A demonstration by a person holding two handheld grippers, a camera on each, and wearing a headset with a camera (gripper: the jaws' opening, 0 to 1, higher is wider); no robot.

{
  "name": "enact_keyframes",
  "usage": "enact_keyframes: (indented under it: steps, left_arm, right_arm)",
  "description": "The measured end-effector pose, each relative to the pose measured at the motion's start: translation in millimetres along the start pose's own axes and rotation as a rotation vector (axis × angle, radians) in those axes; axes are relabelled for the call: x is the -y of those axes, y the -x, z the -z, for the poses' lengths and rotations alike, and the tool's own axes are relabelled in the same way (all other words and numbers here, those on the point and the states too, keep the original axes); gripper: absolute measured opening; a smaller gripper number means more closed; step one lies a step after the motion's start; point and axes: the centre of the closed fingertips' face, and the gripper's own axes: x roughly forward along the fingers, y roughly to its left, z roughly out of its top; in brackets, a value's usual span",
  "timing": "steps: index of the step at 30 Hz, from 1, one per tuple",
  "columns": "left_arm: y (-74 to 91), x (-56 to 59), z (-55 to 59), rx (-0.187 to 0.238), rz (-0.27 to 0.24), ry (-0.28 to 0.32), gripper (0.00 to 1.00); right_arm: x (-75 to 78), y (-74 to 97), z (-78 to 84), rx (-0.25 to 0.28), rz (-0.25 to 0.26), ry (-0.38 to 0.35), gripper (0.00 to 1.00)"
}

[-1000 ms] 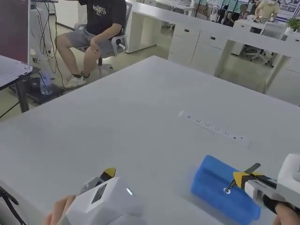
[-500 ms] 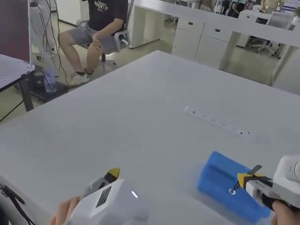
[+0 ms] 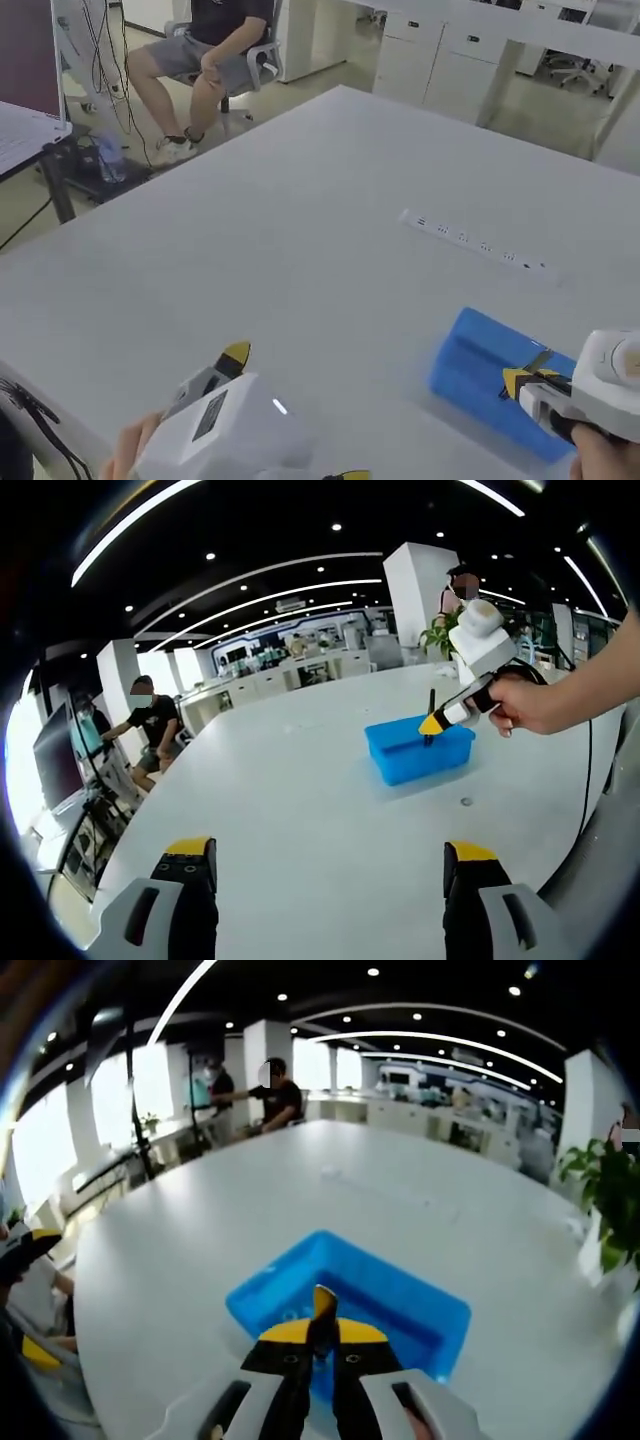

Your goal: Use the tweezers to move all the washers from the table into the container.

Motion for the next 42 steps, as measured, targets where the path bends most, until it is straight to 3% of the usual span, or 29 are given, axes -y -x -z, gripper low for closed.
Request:
enact_keyframes:
  steps: [4, 5, 12, 20, 26, 28, 33, 42]
  left_arm:
    - [-0.7, -0.6, 1.9, -0.010, -0.004, -0.002, 0.96]
    - [-0.7, -0.7, 1.9, -0.010, -0.005, -0.003, 0.96]
    - [-0.8, 0.0, 1.7, -0.011, -0.005, -0.008, 0.96]
    - [-1.5, 2.0, 3.1, -0.020, 0.001, -0.018, 0.96]
    - [-1.4, -0.7, 3.2, -0.022, -0.016, -0.028, 0.97]
    - [-1.1, -3.7, 3.5, -0.023, -0.028, -0.022, 0.97]
    - [-0.3, -5.4, 1.1, -0.010, -0.033, -0.009, 0.98]
    - [1.3, -11.2, -1.5, 0.010, -0.054, 0.011, 0.98]
  right_arm:
    - [-2.3, -0.2, 9.6, -0.017, -0.001, 0.006, 0.03]
    - [-1.1, -1.6, 4.9, 0.019, 0.004, 0.014, 0.03]
    - [0.1, 2.3, 8.3, 0.001, 0.015, 0.009, 0.03]
    - [1.2, 1.1, 4.0, -0.012, 0.047, 0.079, 0.04]
    - [4.9, 23.0, -18.9, 0.061, 0.033, 0.043, 0.04]
    - [-1.9, 32.5, -25.3, 0.087, 0.021, 0.007, 0.04]
    - [-12.8, 61.5, -28.7, 0.128, 0.019, -0.033, 0.04]
    - [-42.1, 87.1, -14.8, 0.129, -0.015, -0.128, 0.04]
